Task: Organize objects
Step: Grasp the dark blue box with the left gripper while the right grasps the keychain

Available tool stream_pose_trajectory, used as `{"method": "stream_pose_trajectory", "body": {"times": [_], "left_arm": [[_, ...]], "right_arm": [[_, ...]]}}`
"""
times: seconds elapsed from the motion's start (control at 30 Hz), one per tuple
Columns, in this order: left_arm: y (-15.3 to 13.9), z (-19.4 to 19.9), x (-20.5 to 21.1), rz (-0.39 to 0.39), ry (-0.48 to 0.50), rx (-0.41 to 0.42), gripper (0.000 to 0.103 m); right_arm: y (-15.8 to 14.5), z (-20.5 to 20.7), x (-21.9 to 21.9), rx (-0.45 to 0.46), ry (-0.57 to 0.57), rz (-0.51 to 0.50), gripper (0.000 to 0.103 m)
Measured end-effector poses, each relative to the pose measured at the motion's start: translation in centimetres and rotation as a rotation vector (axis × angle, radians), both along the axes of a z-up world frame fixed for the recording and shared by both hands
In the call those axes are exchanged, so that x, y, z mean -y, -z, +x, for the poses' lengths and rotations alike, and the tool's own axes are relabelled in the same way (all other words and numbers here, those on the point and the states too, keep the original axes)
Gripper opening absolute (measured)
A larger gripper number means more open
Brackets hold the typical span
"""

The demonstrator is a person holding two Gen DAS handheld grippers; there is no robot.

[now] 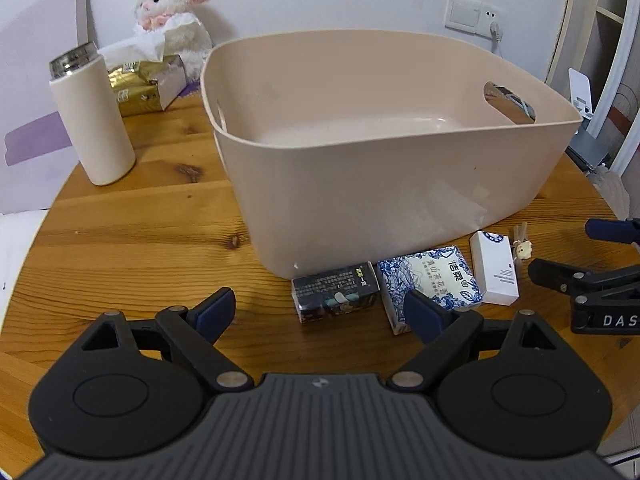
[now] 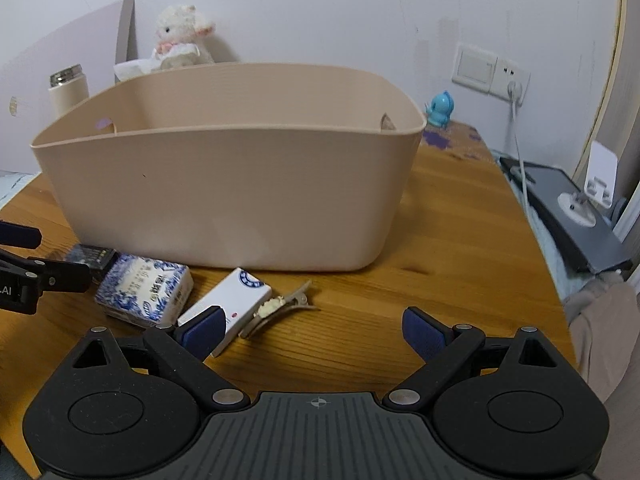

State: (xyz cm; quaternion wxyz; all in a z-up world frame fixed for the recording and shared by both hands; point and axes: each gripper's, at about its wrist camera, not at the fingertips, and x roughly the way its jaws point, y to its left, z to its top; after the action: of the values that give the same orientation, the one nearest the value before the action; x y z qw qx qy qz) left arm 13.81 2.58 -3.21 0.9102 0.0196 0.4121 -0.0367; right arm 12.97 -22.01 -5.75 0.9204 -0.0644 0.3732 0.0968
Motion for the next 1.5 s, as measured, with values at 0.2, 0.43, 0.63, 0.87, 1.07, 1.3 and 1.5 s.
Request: {"method": "stream_pose_trajectory", "body": {"times": [0.2, 0.43, 0.63, 0.87, 1.07, 1.3, 1.5], "left_arm": [[1.1, 0.8, 0.0, -0.022, -0.021, -0.004, 0.093], [1.4, 1.4, -0.6, -0.048, -0.07, 0.0, 0.096], [1.7, 1.5, -0.8, 0.036, -0.095, -0.012, 0.096], [2.0, 1.5, -0.9, -0.025, -0.056, -0.037, 0.095], [2.1, 1.3, -0.9, -0.007, -0.04, -0.016, 0.084], [1.5, 0.9, -0.8, -0.01, -0.024, -0.019, 0.055], [1.5, 0.5, -0.7, -0.009, -0.023, -0.022, 0.055]], "right_arm": [[1.3, 1.0, 0.0, -0.015, 0.016, 0.008, 0.095], [1.4, 1.3, -0.2, 0.003, 0.042, -0.034, 0.095], [1.9, 1.4, -0.2, -0.009, 0.055, -0.062, 0.092], [2.2, 1.7, -0.8, -0.03, 0.027, -0.036, 0.087], [2.4, 2.1, -1.0, -0.059, 0.019, 0.029, 0.07], [2.2, 1.7, -0.9, -0.054, 0.029, 0.044, 0.054], [2.4, 0.4, 0.0, -0.036, 0.055, 0.047, 0.065]]}}
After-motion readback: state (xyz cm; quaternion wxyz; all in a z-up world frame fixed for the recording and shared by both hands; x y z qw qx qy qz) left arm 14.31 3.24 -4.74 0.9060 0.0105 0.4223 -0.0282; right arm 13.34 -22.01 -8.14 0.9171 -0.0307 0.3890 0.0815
